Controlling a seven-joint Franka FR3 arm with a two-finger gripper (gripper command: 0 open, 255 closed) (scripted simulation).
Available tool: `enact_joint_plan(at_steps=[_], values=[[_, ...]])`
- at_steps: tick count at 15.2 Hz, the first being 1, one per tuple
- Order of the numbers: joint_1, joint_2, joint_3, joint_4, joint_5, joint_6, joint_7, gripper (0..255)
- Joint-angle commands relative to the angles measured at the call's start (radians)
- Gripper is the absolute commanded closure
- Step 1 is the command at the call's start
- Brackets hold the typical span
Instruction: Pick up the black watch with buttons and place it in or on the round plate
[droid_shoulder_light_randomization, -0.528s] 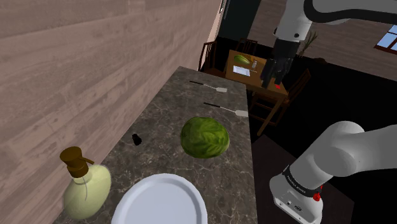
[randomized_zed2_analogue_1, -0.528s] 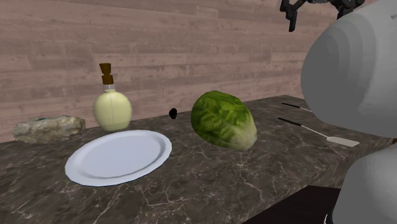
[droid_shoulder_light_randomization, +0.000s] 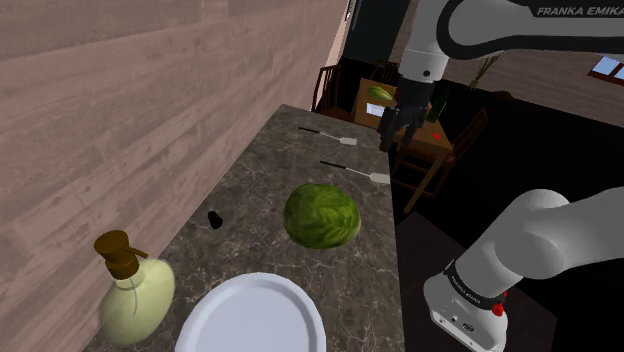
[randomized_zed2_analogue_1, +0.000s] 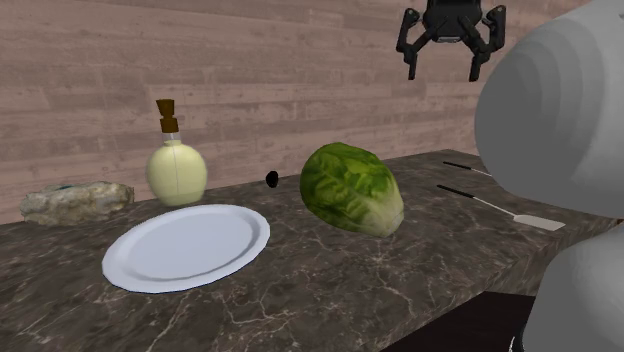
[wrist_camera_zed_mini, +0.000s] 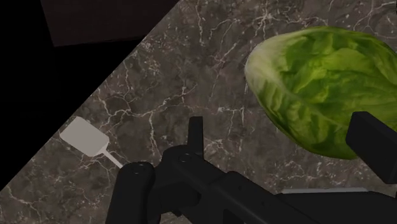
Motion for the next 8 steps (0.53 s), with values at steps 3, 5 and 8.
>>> enact_joint_plan(at_steps=[3, 5, 8], values=[[0.025, 0.103, 0.060, 0.009, 0.041, 0.107, 0.060, 0], [0.035, 0.160, 0.088, 0.020, 0.055, 0.160, 0.089, 0], [0.049, 0.251, 0.130, 0.046, 0.069, 0.235, 0.133, 0]])
